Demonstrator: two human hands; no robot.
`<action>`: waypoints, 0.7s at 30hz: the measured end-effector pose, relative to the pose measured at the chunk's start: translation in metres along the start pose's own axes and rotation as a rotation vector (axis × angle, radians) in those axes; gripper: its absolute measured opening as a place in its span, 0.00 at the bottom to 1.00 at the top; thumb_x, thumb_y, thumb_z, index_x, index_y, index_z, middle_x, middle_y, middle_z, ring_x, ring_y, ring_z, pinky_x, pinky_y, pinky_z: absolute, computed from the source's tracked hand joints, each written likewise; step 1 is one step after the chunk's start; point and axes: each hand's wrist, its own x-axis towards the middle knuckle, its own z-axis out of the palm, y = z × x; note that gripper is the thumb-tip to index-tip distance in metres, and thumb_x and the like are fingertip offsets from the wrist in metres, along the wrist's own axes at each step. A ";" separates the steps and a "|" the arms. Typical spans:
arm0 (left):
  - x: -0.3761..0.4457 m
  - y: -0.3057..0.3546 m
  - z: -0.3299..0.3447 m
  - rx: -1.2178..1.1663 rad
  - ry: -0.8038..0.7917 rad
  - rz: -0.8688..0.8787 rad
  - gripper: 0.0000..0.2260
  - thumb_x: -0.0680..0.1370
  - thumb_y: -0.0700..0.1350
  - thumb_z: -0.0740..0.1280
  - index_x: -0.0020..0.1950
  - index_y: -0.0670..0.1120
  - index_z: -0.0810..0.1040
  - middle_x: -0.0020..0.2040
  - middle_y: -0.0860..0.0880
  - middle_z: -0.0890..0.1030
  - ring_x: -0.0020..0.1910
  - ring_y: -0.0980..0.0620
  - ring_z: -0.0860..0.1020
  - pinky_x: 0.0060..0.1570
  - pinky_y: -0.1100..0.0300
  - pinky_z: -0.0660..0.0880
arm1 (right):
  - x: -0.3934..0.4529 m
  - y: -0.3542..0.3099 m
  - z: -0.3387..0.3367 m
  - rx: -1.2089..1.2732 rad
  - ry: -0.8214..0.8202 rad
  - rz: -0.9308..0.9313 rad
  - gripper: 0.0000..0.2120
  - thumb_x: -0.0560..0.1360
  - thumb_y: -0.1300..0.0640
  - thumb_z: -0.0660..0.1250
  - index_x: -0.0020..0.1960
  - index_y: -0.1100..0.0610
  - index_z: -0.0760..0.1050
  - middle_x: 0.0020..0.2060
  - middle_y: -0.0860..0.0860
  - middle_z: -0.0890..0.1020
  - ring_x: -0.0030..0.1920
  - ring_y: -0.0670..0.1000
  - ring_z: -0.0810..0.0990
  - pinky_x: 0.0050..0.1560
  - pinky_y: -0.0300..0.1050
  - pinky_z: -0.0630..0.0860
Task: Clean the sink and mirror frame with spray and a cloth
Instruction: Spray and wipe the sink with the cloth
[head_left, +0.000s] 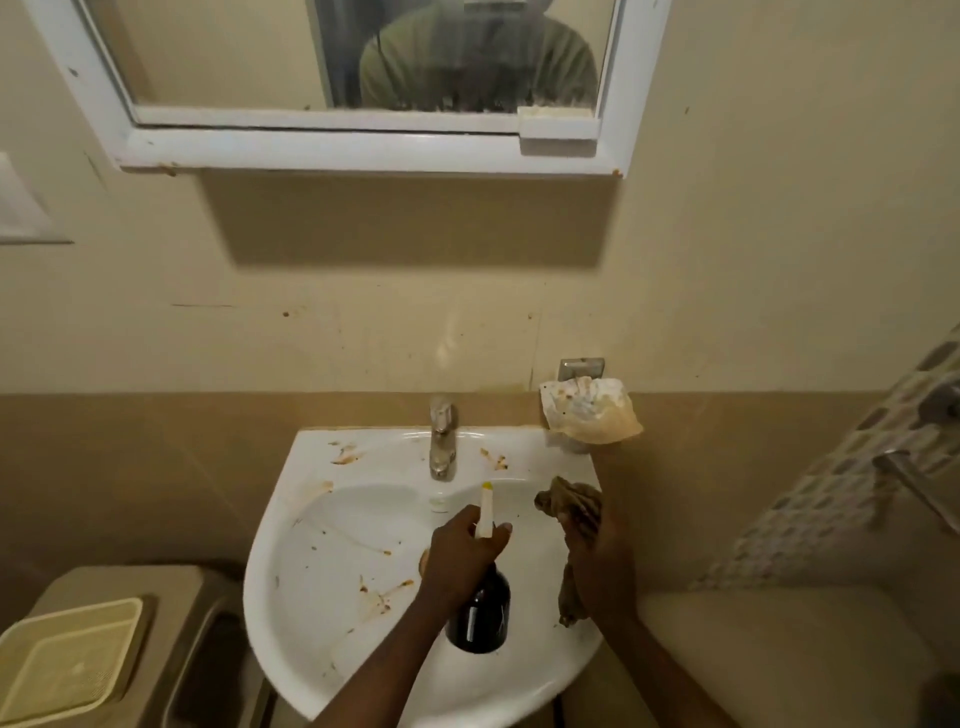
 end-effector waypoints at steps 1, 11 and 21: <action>0.004 -0.001 0.001 -0.027 -0.023 -0.018 0.09 0.74 0.53 0.71 0.41 0.49 0.76 0.38 0.45 0.82 0.39 0.47 0.80 0.44 0.52 0.77 | 0.002 0.004 0.001 -0.005 -0.012 0.001 0.13 0.76 0.54 0.68 0.59 0.54 0.73 0.51 0.51 0.79 0.52 0.52 0.77 0.54 0.45 0.73; 0.034 0.002 0.009 -0.075 -0.171 -0.065 0.07 0.73 0.49 0.73 0.42 0.48 0.77 0.35 0.50 0.80 0.35 0.53 0.79 0.42 0.57 0.76 | 0.027 0.020 0.016 -0.020 -0.044 -0.009 0.16 0.74 0.52 0.66 0.59 0.58 0.74 0.51 0.51 0.78 0.52 0.46 0.74 0.52 0.22 0.64; 0.042 -0.020 0.003 -0.107 -0.137 -0.107 0.10 0.73 0.53 0.72 0.48 0.49 0.78 0.41 0.50 0.81 0.40 0.54 0.79 0.43 0.64 0.74 | 0.099 0.022 0.074 -0.447 -0.160 -0.419 0.18 0.72 0.60 0.67 0.62 0.60 0.74 0.51 0.61 0.79 0.48 0.62 0.79 0.45 0.53 0.79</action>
